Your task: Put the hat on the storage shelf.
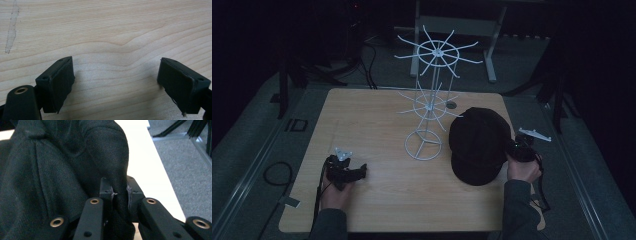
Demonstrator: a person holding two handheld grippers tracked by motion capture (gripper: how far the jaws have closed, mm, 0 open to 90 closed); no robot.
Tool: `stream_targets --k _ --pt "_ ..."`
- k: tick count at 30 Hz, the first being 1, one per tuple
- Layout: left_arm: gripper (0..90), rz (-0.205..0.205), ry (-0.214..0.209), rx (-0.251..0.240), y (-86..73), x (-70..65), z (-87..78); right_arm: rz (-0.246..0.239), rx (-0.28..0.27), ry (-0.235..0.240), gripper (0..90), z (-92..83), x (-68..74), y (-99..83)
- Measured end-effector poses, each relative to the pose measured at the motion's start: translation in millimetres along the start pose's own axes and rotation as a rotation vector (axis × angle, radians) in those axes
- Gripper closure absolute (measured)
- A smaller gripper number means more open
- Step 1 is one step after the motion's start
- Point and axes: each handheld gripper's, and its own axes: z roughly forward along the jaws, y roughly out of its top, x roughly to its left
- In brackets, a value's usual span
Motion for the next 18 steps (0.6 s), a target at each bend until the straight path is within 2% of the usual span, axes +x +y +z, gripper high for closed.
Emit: stream_targets --k 13,18 --pt "14.6 0.000 0.000 0.000 0.0 0.0 0.0 0.008 -0.141 0.013 79.5 -19.6 -0.3 15.9" --pt "14.6 0.000 0.000 0.000 0.0 0.0 0.0 0.014 -0.159 0.014 79.4 -22.5 -2.9 20.3"
